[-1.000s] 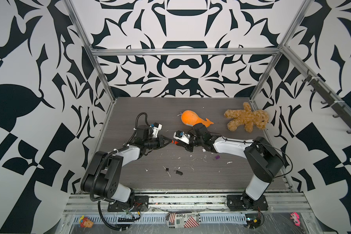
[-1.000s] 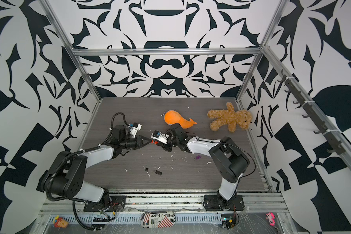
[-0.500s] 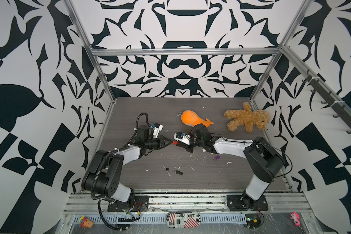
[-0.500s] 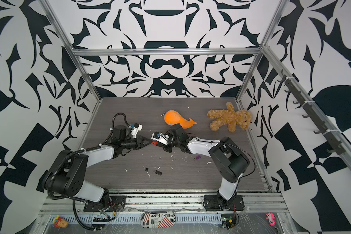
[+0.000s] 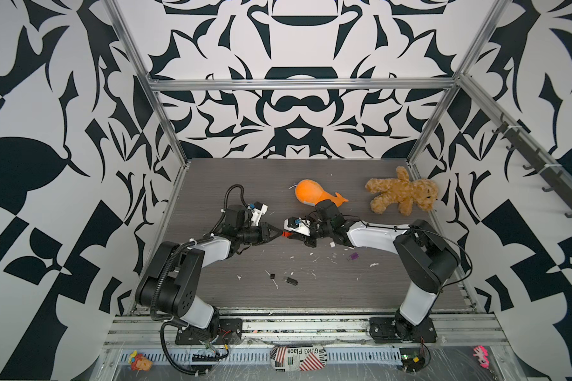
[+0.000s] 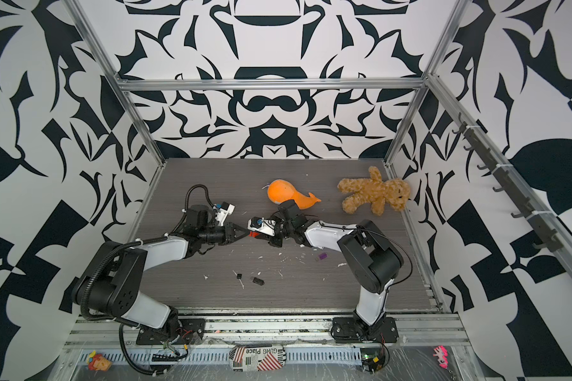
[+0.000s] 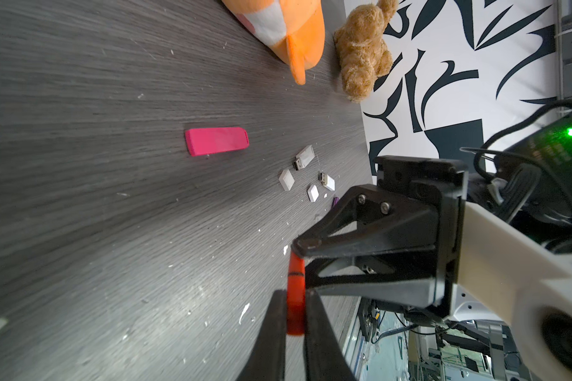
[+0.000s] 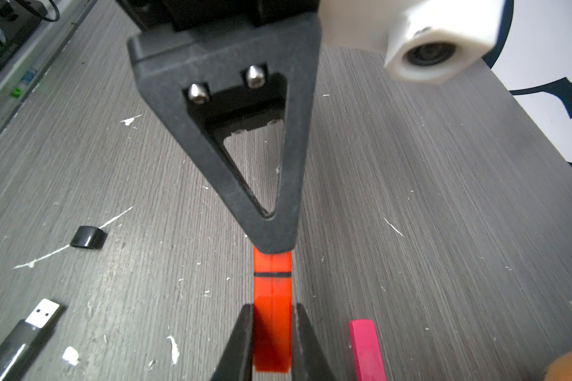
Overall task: Close the usb drive cover
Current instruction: Close the cover of the USB drive.
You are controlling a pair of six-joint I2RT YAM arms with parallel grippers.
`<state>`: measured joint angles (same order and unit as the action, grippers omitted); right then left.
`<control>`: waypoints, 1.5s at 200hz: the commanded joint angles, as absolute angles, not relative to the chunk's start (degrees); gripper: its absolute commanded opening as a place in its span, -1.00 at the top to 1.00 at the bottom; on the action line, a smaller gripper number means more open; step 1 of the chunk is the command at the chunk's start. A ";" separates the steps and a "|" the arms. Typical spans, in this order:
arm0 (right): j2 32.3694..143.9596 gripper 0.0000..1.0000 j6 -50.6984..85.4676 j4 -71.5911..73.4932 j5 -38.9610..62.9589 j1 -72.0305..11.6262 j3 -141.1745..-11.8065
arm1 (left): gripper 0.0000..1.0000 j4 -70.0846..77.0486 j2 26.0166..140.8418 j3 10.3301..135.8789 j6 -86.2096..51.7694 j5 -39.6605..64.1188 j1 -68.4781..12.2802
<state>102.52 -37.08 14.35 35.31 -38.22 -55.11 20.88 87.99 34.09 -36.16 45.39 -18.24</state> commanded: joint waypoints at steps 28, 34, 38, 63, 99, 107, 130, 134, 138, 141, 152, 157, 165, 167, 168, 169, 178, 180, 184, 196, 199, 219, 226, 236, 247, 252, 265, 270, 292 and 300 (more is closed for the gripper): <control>101.66 0.83 -32.82 28.45 40.87 -39.46 -57.75 | 0.74 23.94 91.76 34.89 -36.30 48.94 -21.30; 101.84 0.84 -32.87 28.95 40.78 -39.46 -58.03 | 0.74 24.35 92.01 34.89 -36.38 49.02 -21.57; 101.96 0.83 -32.81 29.19 40.71 -39.46 -58.28 | 0.74 24.57 92.27 34.97 -36.41 49.08 -21.82; 102.57 0.84 -32.87 30.43 41.43 -39.42 -60.24 | 0.75 25.04 93.20 35.32 -36.39 49.31 -22.90; 103.01 0.84 -34.46 27.93 42.45 -39.46 -63.28 | 0.75 25.21 93.30 34.72 -36.17 48.61 -23.29; 103.01 0.84 -36.11 25.01 42.45 -39.46 -63.86 | 0.75 25.07 92.96 34.63 -36.04 48.35 -23.29; 102.29 0.84 -39.71 18.66 41.66 -39.38 -63.24 | 0.74 23.67 91.39 34.39 -35.28 46.82 -23.20; 102.02 0.84 -40.55 17.35 41.35 -39.29 -62.99 | 0.74 23.13 90.96 34.49 -34.83 46.29 -23.19; 101.76 0.84 -41.35 16.08 40.98 -39.28 -62.59 | 0.74 22.63 90.61 34.54 -34.39 45.79 -23.14; 101.59 0.84 -41.83 14.93 40.70 -39.21 -62.33 | 0.74 22.13 90.32 34.63 -34.05 45.38 -23.15; 100.98 0.84 -43.43 11.80 39.27 -39.04 -61.39 | 0.74 20.46 89.66 34.92 -33.00 44.28 -23.12; 100.73 0.84 -44.21 10.17 38.62 -39.02 -61.06 | 0.74 19.82 89.51 35.10 -32.64 44.01 -23.12; 100.36 0.84 -45.86 6.94 37.65 -39.03 -60.72 | 0.74 19.17 89.52 35.31 -32.22 43.78 -23.11; 100.26 0.84 -46.14 6.55 37.34 -39.02 -60.66 | 0.74 19.10 89.49 35.39 -32.18 43.71 -23.07; 100.23 0.84 -46.23 6.22 37.21 -39.02 -60.61 | 0.74 19.04 89.52 35.45 -32.17 43.69 -23.05; 100.17 0.84 -46.32 6.05 37.11 -39.02 -60.54 | 0.74 19.01 89.54 35.48 -32.17 43.64 -23.04; 99.88 0.84 -47.33 3.78 36.29 -39.02 -60.22 | 0.72 18.98 89.71 35.64 -32.17 43.51 -23.03; 99.79 0.84 -47.60 2.92 36.12 -39.02 -60.17 | 0.72 18.98 89.84 35.67 -32.17 43.46 -23.03; 99.67 0.83 -48.09 1.97 35.69 -39.02 -60.05 | 0.71 18.98 89.90 35.84 -32.22 43.40 -22.93; 99.49 0.83 -48.77 -0.45 34.13 -39.02 -59.84 | 0.64 19.08 90.22 36.23 -32.44 43.19 -22.85; 99.49 0.83 -49.05 -1.05 33.70 -39.02 -59.93 | 0.62 19.01 90.28 36.40 -32.43 43.16 -22.81; 99.96 0.82 -50.43 -5.34 31.11 -38.77 -60.36 | 0.39 18.28 89.70 37.20 -32.46 42.85 -22.44; 100.35 0.82 -50.62 -6.33 30.30 -38.55 -60.62 | 0.35 17.64 89.14 37.51 -32.10 42.71 -22.26; 101.00 0.80 -51.06 -8.30 29.27 -38.04 -61.33 | 0.27 16.02 87.86 37.76 -31.36 41.42 -21.90; 101.91 0.79 -51.43 -10.11 28.64 -37.43 -62.45 | 0.25 14.48 86.19 37.58 -30.20 39.73 -21.26; 102.19 0.78 -51.41 -10.27 28.29 -37.13 -62.83 | 0.21 14.00 85.29 37.33 -29.76 39.20 -20.83; 103.07 0.77 -51.41 -10.50 27.60 -36.41 -63.94 | 0.19 12.74 82.80 36.59 -28.98 37.53 -19.52; 103.53 0.77 -51.42 -10.65 27.16 -36.21 -64.51 | 0.18 12.44 81.97 36.21 -28.65 37.10 -19.00; 106.92 0.76 -53.48 -15.08 24.60 -36.07 -69.40 | 0.17 10.29 78.52 35.13 -27.28 34.85 -17.06; 108.29 0.75 -53.65 -16.13 24.18 -36.12 -71.09 | 0.17 9.54 77.81 35.02 -26.84 34.70 -16.47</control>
<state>105.84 -51.48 -10.96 26.92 -36.29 -65.36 13.58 80.53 36.10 -29.34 37.43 -18.11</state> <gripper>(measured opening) 0.184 0.412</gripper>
